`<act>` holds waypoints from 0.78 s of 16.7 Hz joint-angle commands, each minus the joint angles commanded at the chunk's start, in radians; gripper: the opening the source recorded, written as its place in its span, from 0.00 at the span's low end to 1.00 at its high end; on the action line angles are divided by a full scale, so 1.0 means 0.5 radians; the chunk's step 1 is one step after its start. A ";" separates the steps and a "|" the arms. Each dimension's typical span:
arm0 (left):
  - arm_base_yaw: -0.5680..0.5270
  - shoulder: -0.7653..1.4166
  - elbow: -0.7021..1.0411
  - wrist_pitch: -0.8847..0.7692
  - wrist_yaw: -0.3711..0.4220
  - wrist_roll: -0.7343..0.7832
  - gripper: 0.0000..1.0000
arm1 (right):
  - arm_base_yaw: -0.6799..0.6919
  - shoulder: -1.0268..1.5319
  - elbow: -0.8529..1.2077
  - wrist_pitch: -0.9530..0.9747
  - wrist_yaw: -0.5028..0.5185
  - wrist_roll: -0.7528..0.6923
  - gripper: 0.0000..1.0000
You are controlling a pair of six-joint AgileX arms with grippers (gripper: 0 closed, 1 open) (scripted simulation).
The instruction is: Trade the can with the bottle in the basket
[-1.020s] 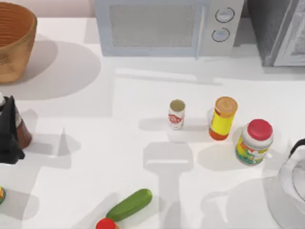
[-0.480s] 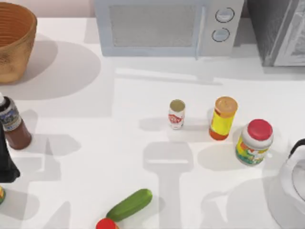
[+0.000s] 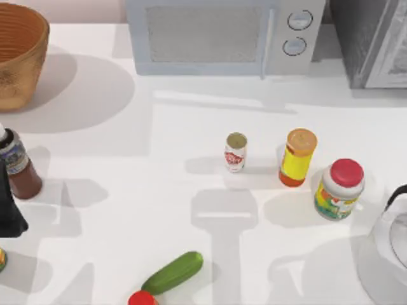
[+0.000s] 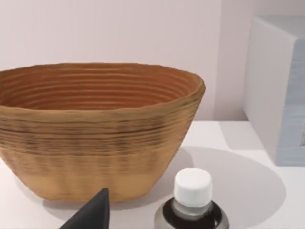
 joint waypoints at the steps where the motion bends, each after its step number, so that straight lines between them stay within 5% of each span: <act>1: 0.005 0.105 0.003 0.085 0.007 0.003 1.00 | 0.000 0.000 0.000 0.000 0.000 0.000 1.00; 13: 0.088 2.010 0.067 1.500 0.117 0.052 1.00 | 0.000 0.000 0.000 0.000 0.000 0.000 1.00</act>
